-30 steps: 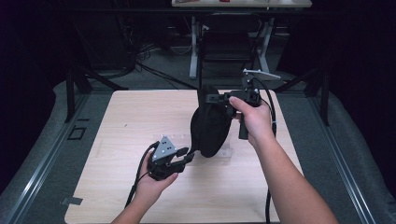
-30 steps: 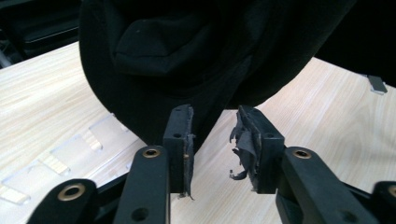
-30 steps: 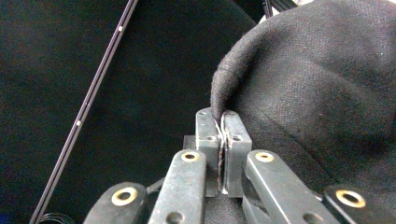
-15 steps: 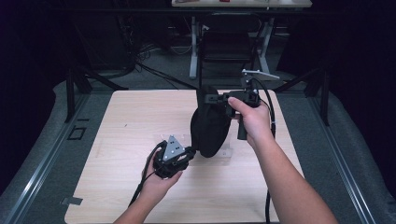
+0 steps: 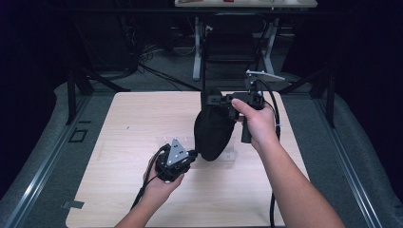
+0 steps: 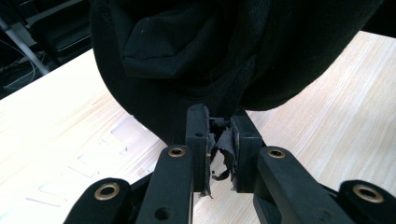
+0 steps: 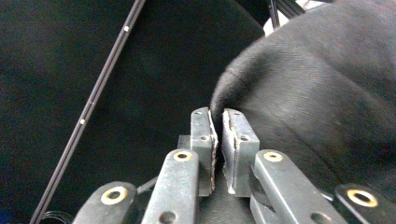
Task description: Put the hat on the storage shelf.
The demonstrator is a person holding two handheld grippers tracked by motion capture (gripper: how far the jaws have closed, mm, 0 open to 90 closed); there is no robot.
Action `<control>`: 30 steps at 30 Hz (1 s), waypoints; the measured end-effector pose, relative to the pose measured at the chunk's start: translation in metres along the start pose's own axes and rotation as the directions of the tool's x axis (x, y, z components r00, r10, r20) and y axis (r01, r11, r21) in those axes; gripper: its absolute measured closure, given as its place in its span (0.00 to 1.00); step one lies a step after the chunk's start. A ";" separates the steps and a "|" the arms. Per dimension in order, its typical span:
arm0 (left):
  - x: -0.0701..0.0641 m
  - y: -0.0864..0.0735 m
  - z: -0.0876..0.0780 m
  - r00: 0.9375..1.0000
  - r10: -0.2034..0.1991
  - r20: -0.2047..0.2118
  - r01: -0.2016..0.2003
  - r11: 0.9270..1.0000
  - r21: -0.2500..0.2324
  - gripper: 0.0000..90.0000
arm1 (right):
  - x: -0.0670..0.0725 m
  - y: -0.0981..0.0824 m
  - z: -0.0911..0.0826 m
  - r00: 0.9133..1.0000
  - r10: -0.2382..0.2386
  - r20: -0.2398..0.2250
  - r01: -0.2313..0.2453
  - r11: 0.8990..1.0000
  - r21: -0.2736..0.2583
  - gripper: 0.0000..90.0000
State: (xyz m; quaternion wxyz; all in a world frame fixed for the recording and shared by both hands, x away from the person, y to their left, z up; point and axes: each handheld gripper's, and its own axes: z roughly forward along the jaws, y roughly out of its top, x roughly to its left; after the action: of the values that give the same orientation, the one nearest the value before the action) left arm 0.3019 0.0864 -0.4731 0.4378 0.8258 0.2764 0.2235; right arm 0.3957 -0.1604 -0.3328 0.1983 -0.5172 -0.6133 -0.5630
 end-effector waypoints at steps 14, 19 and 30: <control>0.001 -0.006 -0.004 0.998 0.041 -0.051 -0.040 0.999 0.012 0.94 | 0.001 -0.001 -0.025 1.000 -0.016 -0.013 0.016 0.999 -0.047 0.86; 0.005 -0.011 -0.006 0.998 0.032 -0.057 -0.032 0.999 0.015 0.95 | -0.003 -0.003 -0.032 1.000 -0.007 -0.004 0.006 0.998 -0.056 0.86; 0.012 -0.027 -0.006 0.998 -0.010 -0.060 0.012 1.000 0.028 0.95 | -0.010 -0.005 -0.044 1.000 -0.002 0.010 0.003 0.998 -0.061 0.85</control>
State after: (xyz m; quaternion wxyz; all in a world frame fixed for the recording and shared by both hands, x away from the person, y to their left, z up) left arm 0.2999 0.1101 -0.4911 0.4190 0.8234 0.2969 0.2416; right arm 0.3803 -0.2033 -0.3301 0.1784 -0.5251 -0.5975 -0.5792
